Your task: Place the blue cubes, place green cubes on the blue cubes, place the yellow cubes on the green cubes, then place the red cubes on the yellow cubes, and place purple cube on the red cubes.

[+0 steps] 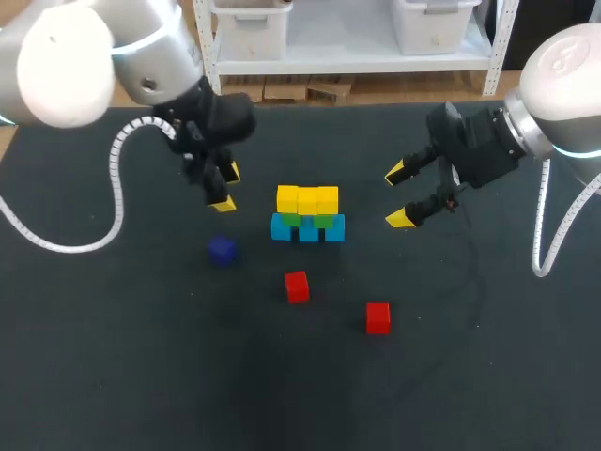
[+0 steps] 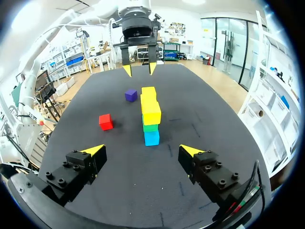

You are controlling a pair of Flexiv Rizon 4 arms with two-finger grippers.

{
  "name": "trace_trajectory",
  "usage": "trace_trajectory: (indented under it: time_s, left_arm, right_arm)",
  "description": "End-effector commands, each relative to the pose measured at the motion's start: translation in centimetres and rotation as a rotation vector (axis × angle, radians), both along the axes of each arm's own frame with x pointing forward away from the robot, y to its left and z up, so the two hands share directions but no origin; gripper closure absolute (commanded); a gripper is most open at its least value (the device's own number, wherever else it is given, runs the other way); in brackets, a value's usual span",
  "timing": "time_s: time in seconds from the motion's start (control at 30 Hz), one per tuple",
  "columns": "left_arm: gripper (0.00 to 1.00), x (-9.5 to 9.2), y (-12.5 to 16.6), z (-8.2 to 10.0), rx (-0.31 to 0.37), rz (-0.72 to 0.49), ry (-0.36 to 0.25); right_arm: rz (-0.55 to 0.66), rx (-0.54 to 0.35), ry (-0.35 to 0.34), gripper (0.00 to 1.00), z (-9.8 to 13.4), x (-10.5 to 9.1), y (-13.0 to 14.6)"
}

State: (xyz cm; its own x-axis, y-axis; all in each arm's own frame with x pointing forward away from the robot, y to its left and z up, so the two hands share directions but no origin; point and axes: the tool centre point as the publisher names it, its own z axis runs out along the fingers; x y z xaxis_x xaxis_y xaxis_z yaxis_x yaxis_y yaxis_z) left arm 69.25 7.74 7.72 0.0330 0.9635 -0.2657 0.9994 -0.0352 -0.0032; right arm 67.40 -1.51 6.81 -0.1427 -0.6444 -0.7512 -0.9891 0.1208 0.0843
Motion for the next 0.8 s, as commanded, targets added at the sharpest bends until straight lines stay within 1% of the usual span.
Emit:
trace_trajectory:
  time_s: [0.03, 0.2, 0.4, 0.63, 0.67, 0.73, 0.8]
  left_arm:
    - [0.00, -1.4, 1.4, 0.9, -0.012, 0.017, -0.035]
    - [0.00, -2.5, 2.0, 1.8, -0.014, 0.027, -0.048]
    - [0.00, -4.8, 2.0, 2.3, -0.015, 0.038, -0.056]
    - [0.00, -7.8, 0.3, 1.5, -0.015, 0.043, -0.047]
    - [0.00, -8.1, 0.0, 1.4, -0.012, 0.058, -0.047]
    - [0.00, -8.8, -0.6, 1.3, -0.033, 0.081, -0.051]
    - [0.00, -9.4, -1.3, 1.1, -0.033, 0.105, -0.049]
  right_arm:
    - [0.001, 0.002, -0.001, 0.00, 0.0, 0.0, 0.0]
    - [0.001, 0.002, -0.001, 0.00, 0.0, 0.0, 0.0]
    - [0.001, 0.002, -0.001, 0.00, 0.0, 0.0, 0.0]
    - [0.001, 0.002, -0.001, 0.00, 0.0, 0.0, 0.0]
    - [0.001, 0.002, -0.001, 0.00, 0.0, 0.0, 0.0]
    - [0.001, 0.002, -0.001, 0.00, 0.0, 0.0, 0.0]
    - [0.001, 0.002, -0.001, 0.00, 0.0, 0.0, 0.0]
